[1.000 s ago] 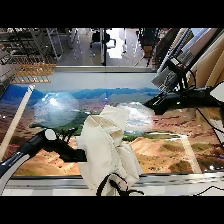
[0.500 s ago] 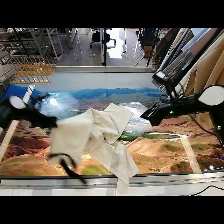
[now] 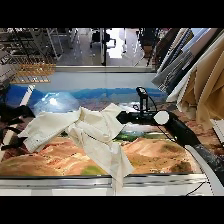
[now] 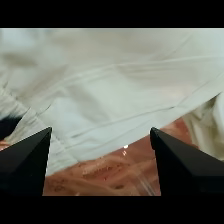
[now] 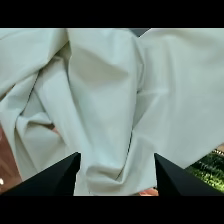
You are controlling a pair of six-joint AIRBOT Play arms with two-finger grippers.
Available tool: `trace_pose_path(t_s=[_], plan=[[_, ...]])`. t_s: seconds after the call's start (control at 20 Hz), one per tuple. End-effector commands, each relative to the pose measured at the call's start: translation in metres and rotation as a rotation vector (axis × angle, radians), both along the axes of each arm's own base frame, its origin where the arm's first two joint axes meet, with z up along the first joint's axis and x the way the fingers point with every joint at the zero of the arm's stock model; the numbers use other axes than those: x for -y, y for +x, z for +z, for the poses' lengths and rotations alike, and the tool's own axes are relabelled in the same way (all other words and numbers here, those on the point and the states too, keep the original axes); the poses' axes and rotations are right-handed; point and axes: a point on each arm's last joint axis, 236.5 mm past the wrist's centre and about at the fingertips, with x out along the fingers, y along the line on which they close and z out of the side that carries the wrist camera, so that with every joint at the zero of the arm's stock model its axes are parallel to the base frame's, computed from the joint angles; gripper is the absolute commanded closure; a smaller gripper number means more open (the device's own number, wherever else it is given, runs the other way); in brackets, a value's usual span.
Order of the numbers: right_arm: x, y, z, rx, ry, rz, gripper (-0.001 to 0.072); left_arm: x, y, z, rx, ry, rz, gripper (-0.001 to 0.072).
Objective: Fold the clothes and pants, and hang the long-sleeved shirts on hangers.
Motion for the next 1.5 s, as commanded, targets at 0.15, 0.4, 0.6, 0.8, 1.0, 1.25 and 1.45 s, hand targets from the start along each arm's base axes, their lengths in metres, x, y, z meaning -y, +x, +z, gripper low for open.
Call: trace_pose_path(t_s=[0.15,0.4,0.6,0.8,1.0,1.25,1.45], plan=[[0.06,0.033,-0.044,-0.181,0.157,-0.286,0.0189,0.033,-0.12,-0.071,-0.213,-0.079,0.183,0.0],[0.091,0.035,-0.082,-0.283,0.162,-0.314,0.0185,0.042,-0.147,-0.098,-0.129,-0.076,0.431,0.0],[0.085,0.039,-0.114,-0.325,0.174,-0.305,0.0166,0.01,-0.125,-0.102,-0.012,-0.059,0.672,0.0],[0.088,0.053,-0.131,-0.332,0.177,-0.336,0.0124,0.001,-0.102,-0.103,0.058,-0.105,0.784,0.0001],[0.086,0.064,-0.148,-0.361,0.187,-0.346,0.0127,0.003,-0.096,-0.117,0.037,-0.148,0.823,0.0004],[0.071,0.08,-0.159,-0.37,0.194,-0.321,0.0132,-0.01,-0.085,-0.116,0.084,-0.149,0.908,0.0174],[0.053,0.081,-0.161,-0.437,0.23,-0.259,0.031,-0.018,-0.079,-0.113,0.123,-0.133,0.921,0.0487]])
